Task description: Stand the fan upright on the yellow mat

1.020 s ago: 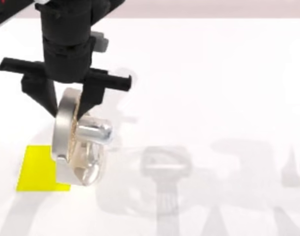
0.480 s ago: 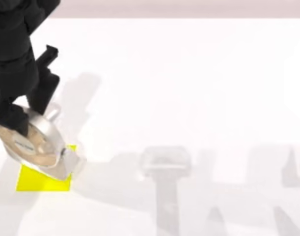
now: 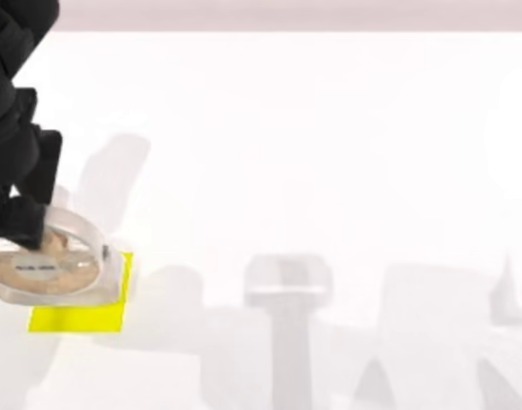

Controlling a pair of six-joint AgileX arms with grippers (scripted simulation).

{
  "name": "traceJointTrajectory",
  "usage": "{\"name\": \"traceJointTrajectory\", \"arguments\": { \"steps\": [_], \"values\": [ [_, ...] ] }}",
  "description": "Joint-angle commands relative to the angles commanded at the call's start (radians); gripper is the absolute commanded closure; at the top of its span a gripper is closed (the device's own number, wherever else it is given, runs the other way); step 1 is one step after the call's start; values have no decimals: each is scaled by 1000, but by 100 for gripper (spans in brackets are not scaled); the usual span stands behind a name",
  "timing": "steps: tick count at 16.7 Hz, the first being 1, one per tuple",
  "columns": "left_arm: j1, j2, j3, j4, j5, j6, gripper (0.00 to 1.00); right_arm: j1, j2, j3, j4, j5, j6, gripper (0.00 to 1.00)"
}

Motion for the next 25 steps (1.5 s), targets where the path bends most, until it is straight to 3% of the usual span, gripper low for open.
{"name": "traceJointTrajectory", "arguments": {
  "steps": [15, 25],
  "values": [
    [8, 16, -121, 137, 0, 8, 100, 0, 0, 0, 0, 0, 0, 0],
    [8, 16, -121, 137, 0, 8, 25, 0, 0, 0, 0, 0, 0, 0]
  ]
}}
